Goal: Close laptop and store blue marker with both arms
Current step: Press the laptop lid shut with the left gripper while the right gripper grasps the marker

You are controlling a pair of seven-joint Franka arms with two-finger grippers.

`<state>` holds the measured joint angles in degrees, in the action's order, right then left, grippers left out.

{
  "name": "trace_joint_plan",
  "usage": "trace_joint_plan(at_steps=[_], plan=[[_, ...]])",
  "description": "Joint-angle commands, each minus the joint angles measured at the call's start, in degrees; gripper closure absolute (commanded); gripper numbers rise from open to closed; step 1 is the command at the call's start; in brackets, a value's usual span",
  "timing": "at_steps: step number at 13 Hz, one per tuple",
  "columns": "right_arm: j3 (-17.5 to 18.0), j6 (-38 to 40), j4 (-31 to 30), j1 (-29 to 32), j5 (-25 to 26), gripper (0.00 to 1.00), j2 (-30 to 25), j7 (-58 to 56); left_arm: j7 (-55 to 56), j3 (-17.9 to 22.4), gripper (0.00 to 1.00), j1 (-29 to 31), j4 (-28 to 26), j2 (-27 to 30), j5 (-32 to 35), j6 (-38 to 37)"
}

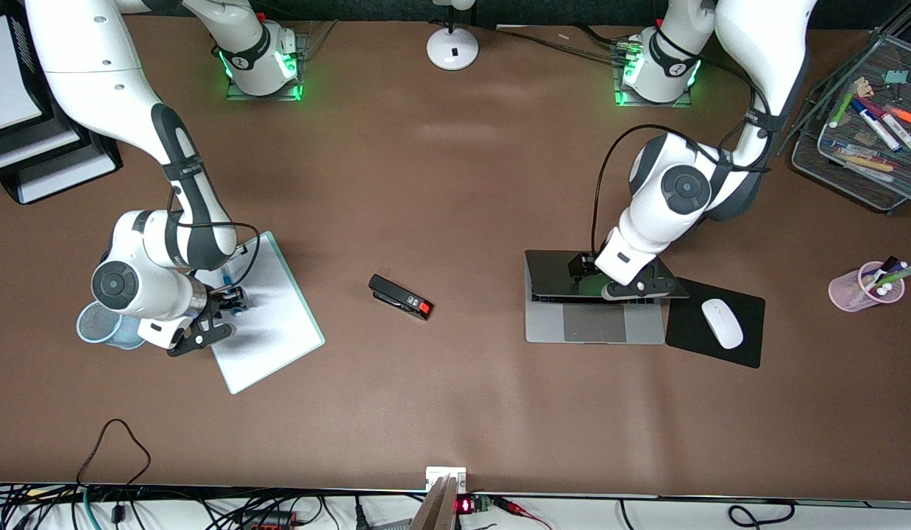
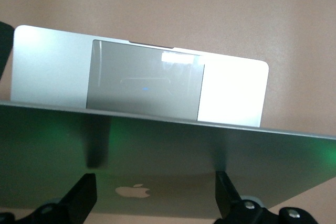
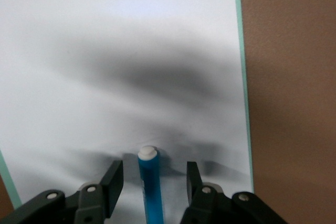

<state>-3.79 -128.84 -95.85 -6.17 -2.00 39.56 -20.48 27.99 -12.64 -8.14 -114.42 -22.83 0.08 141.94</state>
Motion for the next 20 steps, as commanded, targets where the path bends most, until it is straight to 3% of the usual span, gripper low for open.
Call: trace_joint_plan(at_steps=[1,2,3,4,10,14,20], plan=[[0.1,-0.7,-0.5,0.1,-0.5,0.52,0.4,-1.4,-0.2,0.2,0.00,0.0,2.2,-3.5,0.4,3.2],[0.1,-0.7,-0.4,0.0,-0.5,0.54,0.4,-1.4,-0.2,0.4,0.00,0.0,2.2,-4.5,0.4,4.9],[0.1,-0.6,-0.3,0.0,-0.8,0.71,0.4,-1.3,-0.2,1.5,0.00,-0.1,3.2,-8.8,0.4,9.4],[0.1,-0.6,-0.2,0.0,-0.9,0.74,0.4,-1.2,0.0,1.7,0.00,-0.1,4.0,-9.9,0.4,9.6],[0.2,-0.3,0.0,-0.2,-0.8,0.81,0.4,-1.3,0.3,1.8,0.00,0.0,4.6,-12.4,0.4,11.7],[0.2,-0.1,0.9,-0.2,-0.7,0.91,-0.5,-2.5,0.1,1.8,0.00,0.1,4.7,-12.2,0.4,11.6],[0.1,1.7,2.1,0.1,-1.0,0.92,-7.6,-3.1,-0.1,2.1,0.00,1.5,6.8,-9.4,0.4,9.9]])
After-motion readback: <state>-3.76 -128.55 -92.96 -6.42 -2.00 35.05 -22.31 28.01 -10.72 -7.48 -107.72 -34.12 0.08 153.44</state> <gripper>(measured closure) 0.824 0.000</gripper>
